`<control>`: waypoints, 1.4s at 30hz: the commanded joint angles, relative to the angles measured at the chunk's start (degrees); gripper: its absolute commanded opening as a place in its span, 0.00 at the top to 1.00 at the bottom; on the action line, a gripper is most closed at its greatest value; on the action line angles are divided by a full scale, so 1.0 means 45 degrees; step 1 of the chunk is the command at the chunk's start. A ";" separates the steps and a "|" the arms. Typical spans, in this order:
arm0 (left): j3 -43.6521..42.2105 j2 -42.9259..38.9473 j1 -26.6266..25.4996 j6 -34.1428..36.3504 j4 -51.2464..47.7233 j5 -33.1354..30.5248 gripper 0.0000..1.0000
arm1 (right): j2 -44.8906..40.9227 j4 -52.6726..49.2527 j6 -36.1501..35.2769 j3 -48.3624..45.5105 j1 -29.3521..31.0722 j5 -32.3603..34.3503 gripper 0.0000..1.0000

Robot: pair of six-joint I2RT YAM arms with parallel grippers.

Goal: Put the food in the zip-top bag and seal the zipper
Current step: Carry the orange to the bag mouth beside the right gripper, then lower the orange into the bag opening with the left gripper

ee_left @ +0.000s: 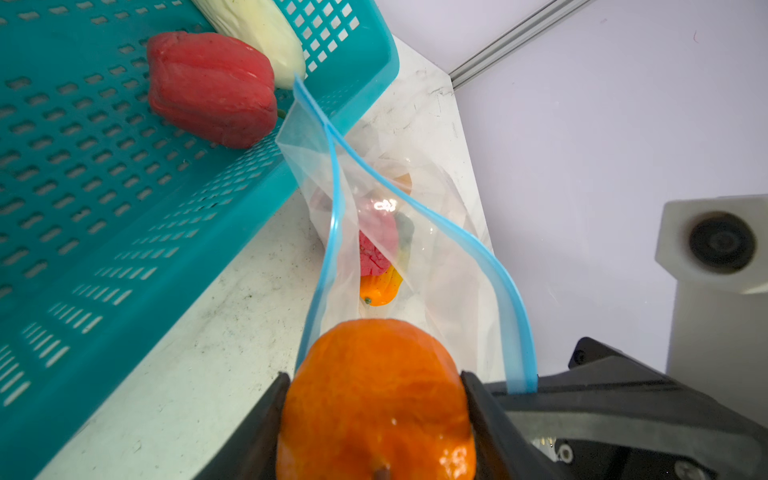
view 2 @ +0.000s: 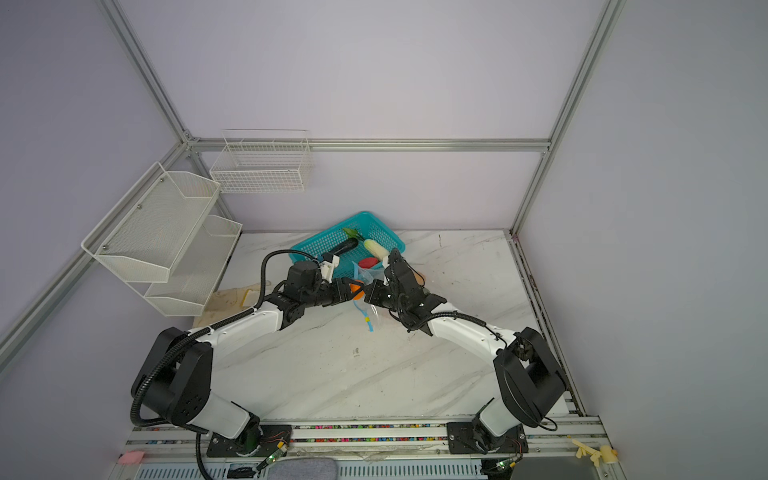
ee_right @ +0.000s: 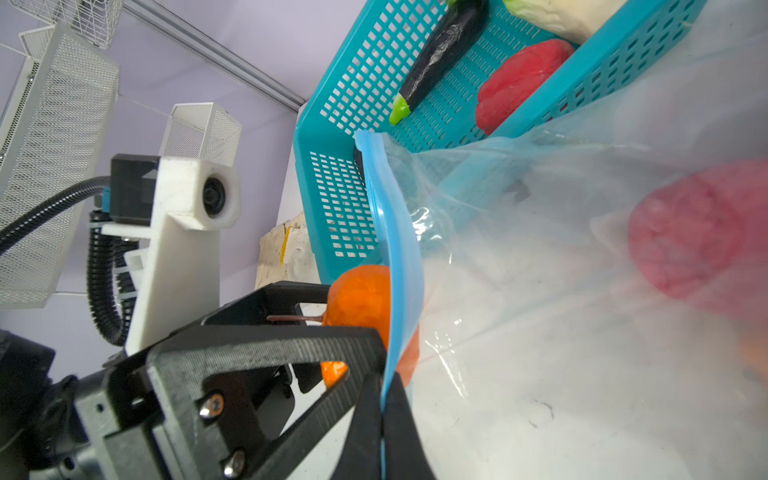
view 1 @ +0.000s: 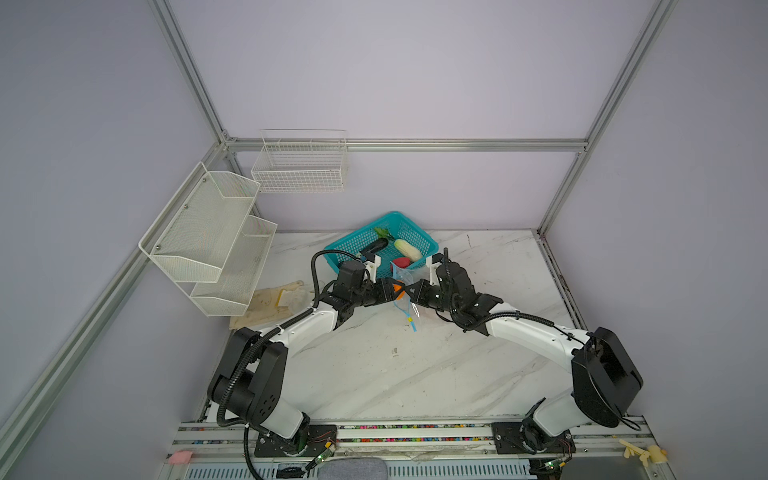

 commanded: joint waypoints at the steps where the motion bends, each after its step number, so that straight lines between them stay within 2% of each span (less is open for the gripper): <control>1: -0.0615 -0.0210 -0.0085 -0.0639 0.0823 0.0353 0.53 | -0.0476 0.0479 0.0110 0.0095 -0.0047 0.0009 1.00; 8: -0.1085 -0.0881 -0.0084 -0.1856 0.1901 0.0686 0.53 | -0.0435 0.0541 0.0064 0.0041 -0.0047 -0.0050 1.00; 19: -0.1459 -0.1127 -0.0066 -0.2777 0.3092 0.0969 0.52 | -0.0375 0.0561 0.0031 0.0095 -0.0047 -0.0089 1.00; 30: -0.1764 -0.1505 0.0111 -0.3061 0.3278 0.1211 0.52 | -0.0354 0.0492 0.0045 0.0147 -0.0037 -0.0050 1.00; 37: -0.2038 -0.3076 0.0645 -0.2794 0.2455 0.1075 0.51 | -0.0391 0.0517 0.0030 0.0135 -0.0047 -0.0030 1.00; 42: -0.2169 -0.3002 0.0540 -0.3479 0.3416 0.1446 0.52 | -0.0297 0.0629 0.0160 0.0169 -0.0047 -0.0068 1.00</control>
